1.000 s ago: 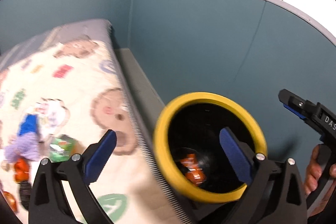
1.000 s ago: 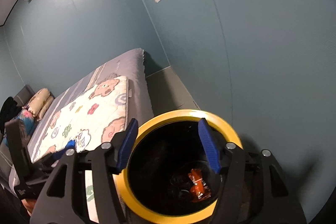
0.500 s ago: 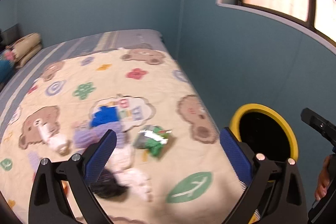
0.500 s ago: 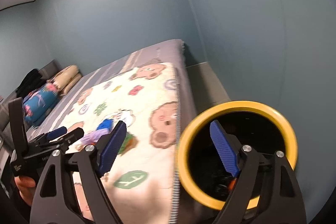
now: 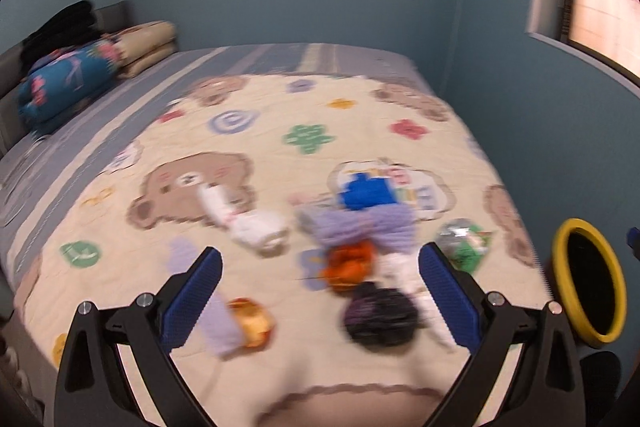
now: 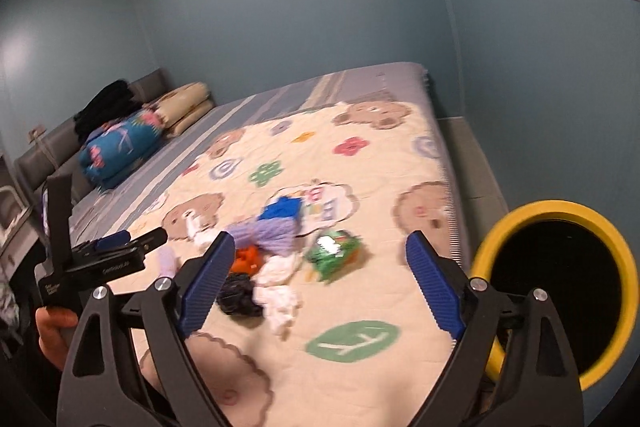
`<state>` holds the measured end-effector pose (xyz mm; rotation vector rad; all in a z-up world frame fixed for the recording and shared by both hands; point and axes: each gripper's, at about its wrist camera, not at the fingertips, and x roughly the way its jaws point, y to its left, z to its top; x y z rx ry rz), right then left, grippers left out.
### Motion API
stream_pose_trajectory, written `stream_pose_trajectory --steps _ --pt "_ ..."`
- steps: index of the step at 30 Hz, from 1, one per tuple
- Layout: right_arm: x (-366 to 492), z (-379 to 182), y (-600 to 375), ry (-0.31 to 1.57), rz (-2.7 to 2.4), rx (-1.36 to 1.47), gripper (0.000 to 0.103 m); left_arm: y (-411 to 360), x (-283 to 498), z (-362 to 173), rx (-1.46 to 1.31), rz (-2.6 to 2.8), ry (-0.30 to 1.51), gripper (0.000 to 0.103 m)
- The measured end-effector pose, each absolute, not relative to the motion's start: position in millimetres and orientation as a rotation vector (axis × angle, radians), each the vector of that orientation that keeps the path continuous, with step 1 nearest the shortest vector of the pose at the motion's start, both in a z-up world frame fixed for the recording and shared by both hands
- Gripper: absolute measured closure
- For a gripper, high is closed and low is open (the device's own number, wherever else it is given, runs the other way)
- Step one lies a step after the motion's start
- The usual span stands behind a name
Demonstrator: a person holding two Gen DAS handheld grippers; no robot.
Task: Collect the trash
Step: 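Move both tools back over the trash on the bed, then grasp the lavender foam net with the left tool while the right tool grasps a black bag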
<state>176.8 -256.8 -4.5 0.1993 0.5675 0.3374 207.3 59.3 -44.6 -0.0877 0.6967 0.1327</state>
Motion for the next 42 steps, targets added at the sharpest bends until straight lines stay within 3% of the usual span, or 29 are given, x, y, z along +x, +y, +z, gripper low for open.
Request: stream_pose_trajectory --steps 15,28,40,42 --pt "207.8 -64.0 -141.2 0.691 0.466 -0.004 0.017 170.7 206.6 -102.7 -0.235 0.34 0.834 0.008" --pt "230.9 -118.4 -83.3 0.74 0.462 -0.188 0.017 198.8 225.4 -144.3 -0.34 0.375 0.935 0.008" --pt "245.7 -139.7 -62.9 0.785 0.468 -0.197 0.018 196.4 244.9 -149.1 -0.372 0.358 0.942 0.008" --pt "245.4 -141.8 -59.9 0.784 0.476 -0.209 0.023 192.8 247.0 -149.7 -0.359 0.349 0.939 0.014"
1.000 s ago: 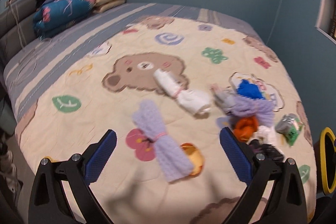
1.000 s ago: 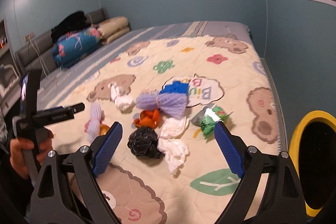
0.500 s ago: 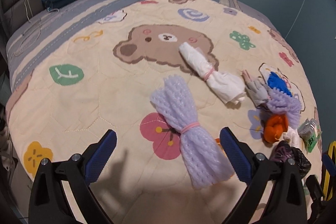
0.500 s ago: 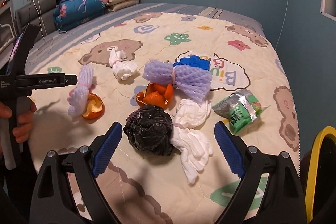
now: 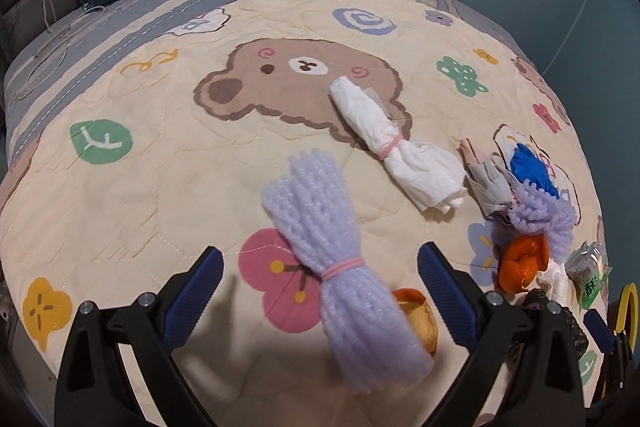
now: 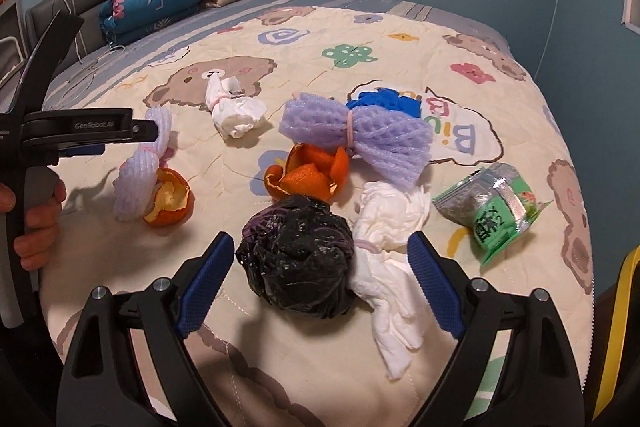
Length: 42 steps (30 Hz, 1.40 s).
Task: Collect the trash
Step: 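Grasp the lavender foam net with the left tool while the right tool grasps a black bag, then carry the foam net and black bag over the bin with both tools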
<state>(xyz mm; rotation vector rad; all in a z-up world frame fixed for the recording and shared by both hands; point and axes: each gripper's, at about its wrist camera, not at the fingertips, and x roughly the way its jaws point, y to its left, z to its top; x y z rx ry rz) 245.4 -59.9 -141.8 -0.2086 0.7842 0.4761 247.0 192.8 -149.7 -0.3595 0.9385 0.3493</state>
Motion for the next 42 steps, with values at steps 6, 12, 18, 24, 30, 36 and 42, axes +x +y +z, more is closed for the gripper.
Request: stream_pose_trajectory --steps 6,12,18,24,30,36,42 --pt "244.3 -148.1 -56.1 0.789 0.47 -0.243 0.048 182.3 255.8 -159.5 -0.319 0.298 0.993 0.055" --pt "240.5 -152.7 -47.8 0.781 0.451 -0.301 0.066 178.1 253.7 -161.1 -0.313 0.275 0.984 0.074" --pt "237.9 -143.6 -54.6 0.753 0.461 -0.267 0.076 183.7 247.3 -155.6 -0.365 0.242 0.946 0.078" --pt "244.6 -118.9 -80.9 0.769 0.514 -0.114 0.077 194.1 235.1 -142.4 -0.431 0.227 0.867 0.078" --pt "249.6 -92.7 -108.6 0.809 0.557 0.037 0.077 198.1 226.1 -125.4 -0.428 0.234 0.817 0.079" --pt "248.4 -63.9 -140.5 0.858 0.564 0.152 0.077 185.3 218.2 -98.6 -0.371 0.196 0.798 0.079" --pt "232.7 -27.3 -171.1 0.803 0.571 0.208 0.077 152.3 211.2 -63.0 -0.296 0.147 0.762 0.079"
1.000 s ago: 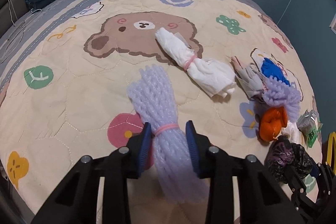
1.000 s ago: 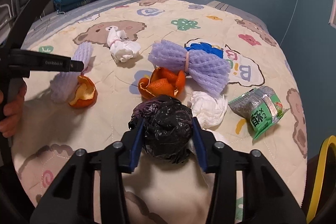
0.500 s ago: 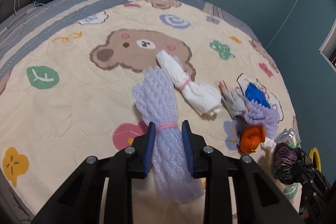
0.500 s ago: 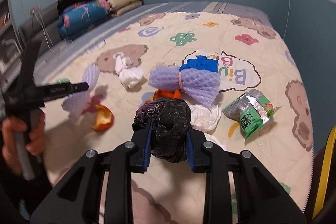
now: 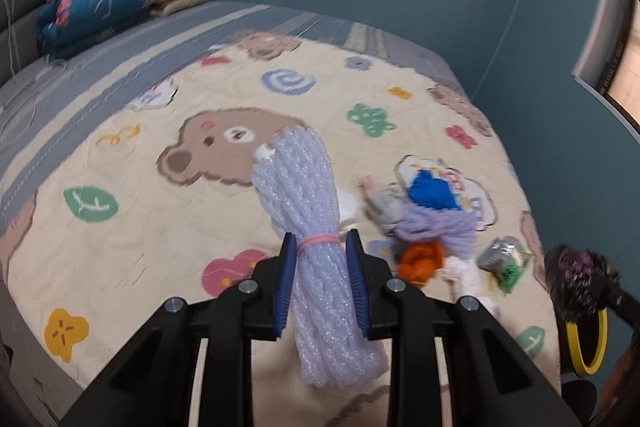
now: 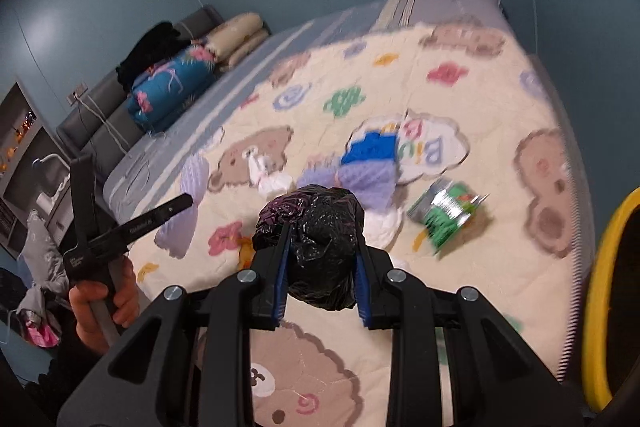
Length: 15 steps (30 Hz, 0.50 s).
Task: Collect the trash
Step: 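Carry the foam net and black bag over the bin with both tools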
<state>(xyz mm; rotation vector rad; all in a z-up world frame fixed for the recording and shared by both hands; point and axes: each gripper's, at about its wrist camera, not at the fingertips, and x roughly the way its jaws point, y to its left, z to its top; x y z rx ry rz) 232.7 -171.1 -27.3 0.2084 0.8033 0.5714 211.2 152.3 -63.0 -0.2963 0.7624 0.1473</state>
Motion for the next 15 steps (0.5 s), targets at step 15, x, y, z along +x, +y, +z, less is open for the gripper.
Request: stream_pose_trajectory --steps 15 --pt "173.7 74.9 -298.5 0.494 0.422 0.237 0.077 13.2 204.1 41.4 -0.157 -0.11 0.587 0.079"
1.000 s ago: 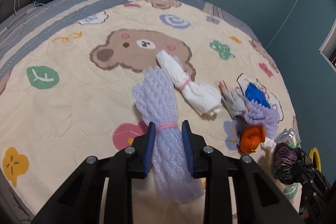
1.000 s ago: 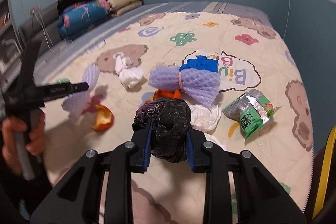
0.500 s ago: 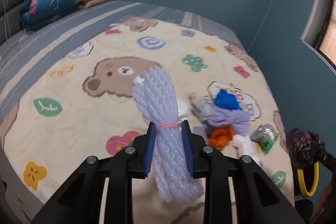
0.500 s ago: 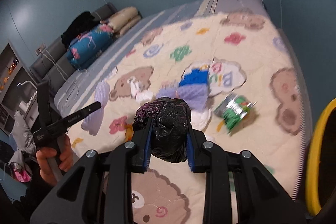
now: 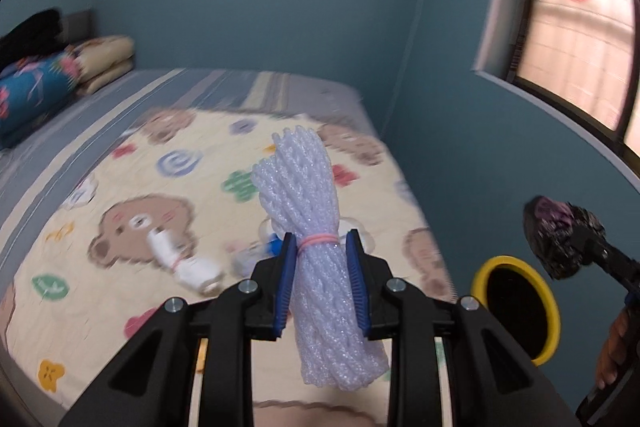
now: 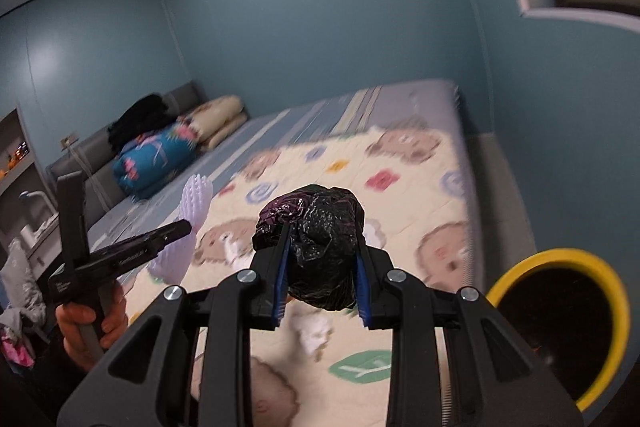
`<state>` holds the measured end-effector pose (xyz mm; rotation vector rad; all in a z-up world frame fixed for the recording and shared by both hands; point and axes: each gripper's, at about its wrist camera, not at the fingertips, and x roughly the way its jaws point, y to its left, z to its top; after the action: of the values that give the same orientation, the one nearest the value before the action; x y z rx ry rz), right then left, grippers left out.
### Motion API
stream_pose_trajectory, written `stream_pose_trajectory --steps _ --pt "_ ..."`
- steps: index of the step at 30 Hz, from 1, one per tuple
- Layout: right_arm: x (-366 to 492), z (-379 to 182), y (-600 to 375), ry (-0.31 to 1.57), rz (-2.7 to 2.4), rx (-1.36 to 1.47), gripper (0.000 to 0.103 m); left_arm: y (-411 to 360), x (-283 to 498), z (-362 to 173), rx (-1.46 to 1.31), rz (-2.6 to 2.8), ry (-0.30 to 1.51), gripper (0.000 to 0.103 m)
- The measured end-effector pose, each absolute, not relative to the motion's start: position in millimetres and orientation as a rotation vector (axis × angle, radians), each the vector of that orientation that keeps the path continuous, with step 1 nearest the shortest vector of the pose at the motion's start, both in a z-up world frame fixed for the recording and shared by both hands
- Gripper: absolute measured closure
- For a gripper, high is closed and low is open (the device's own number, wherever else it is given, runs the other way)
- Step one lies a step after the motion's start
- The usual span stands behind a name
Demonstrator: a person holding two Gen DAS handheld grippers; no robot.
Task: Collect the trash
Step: 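Carry the foam net and black bag over the bin with both tools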
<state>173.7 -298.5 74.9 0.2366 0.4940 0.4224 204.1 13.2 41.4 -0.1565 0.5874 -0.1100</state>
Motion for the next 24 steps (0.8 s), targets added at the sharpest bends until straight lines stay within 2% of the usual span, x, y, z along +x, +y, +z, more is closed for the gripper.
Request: stream_pose_trajectory --steps 13,24 --pt "147.8 99.5 -404.9 0.356 0.213 0.269 0.077 -130.9 209.5 87.0 -0.042 -0.353 0.504 0.079" --pt "156.1 80.0 -474.8 0.355 0.036 0.269 0.077 -224.9 240.5 56.5 -0.006 -0.5 0.575 0.079"
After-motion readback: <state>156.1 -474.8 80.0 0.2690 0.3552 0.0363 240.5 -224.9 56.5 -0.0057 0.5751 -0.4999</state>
